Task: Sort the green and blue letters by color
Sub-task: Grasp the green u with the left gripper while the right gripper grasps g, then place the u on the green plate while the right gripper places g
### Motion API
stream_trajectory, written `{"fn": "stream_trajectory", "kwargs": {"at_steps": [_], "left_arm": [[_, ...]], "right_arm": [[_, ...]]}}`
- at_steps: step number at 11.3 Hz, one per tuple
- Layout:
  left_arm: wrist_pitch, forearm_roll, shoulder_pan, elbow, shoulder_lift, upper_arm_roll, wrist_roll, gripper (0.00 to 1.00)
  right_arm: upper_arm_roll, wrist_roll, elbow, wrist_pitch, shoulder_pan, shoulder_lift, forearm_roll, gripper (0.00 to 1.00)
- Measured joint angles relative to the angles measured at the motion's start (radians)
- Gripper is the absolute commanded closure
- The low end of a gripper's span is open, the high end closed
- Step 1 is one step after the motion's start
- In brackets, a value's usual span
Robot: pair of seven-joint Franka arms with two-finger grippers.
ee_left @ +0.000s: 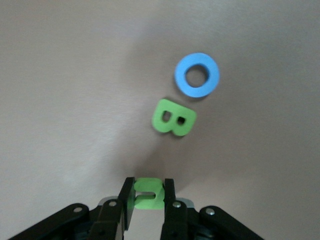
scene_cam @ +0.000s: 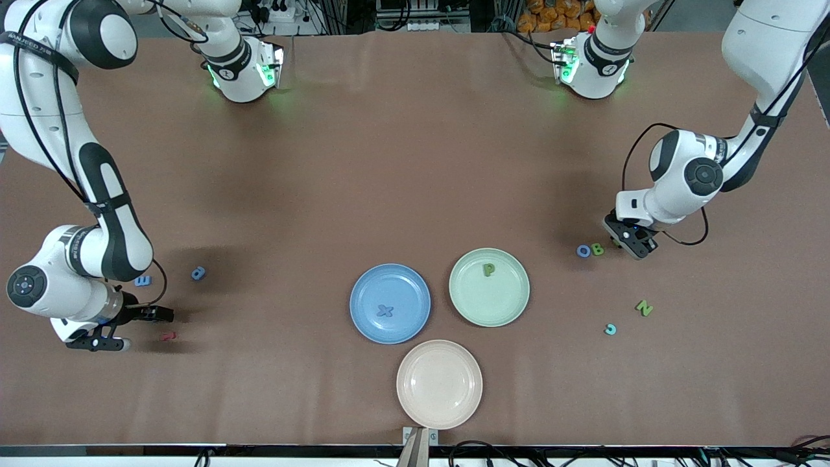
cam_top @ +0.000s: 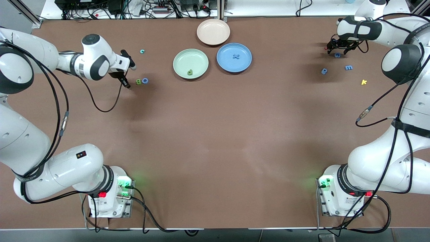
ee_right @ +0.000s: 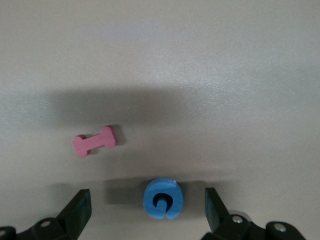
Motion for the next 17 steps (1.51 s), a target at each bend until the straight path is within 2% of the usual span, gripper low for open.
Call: {"fn": "stream_trajectory", "kwargs": {"at_steps": [1, 3, 4, 5, 9, 13, 16, 17], "left_arm": [[-0.067, -0.001, -0.014, 0.033, -0.019, 0.0, -0.027, 1.0], [-0.234, -0.084, -0.1, 0.133, -0.057, -0.002, -0.106, 1.0], [-0.286, -0.14, -0.153, 0.177, -0.065, -0.003, -0.149, 1.0], [-0.316, -0.177, -0.201, 0.21, -0.066, -0.003, -0.2, 1.0], [-0.368, -0.229, -0.355, 0.321, -0.037, 0.001, -0.481, 0.99], [-0.378, -0.238, -0.573, 0.489, 0.086, 0.078, -0.774, 0.95], [-0.379, -0.251, -0.633, 0.585, 0.181, 0.098, -0.873, 0.81], [-0.379, -0.251, -0.643, 0.609, 0.203, 0.103, -0.895, 0.81]], "right_arm": [[0.0, -0.002, 0.0, -0.001, -0.005, 0.002, 0.0, 0.0], [0.0, -0.017, 0.0, -0.001, -0.015, 0.007, 0.001, 0.0], [0.0, -0.018, 0.0, -0.001, -0.018, 0.007, 0.001, 0.36], [0.0, -0.019, 0.0, -0.001, -0.018, 0.007, 0.001, 0.99], [0.001, -0.02, 0.005, -0.001, -0.018, 0.007, 0.002, 1.0], [0.01, -0.02, 0.011, -0.009, -0.019, 0.007, 0.005, 1.0], [0.027, -0.01, 0.016, -0.041, 0.005, 0.007, 0.092, 1.0], [0.031, 0.024, 0.026, -0.091, 0.027, 0.006, 0.129, 1.0]]}}
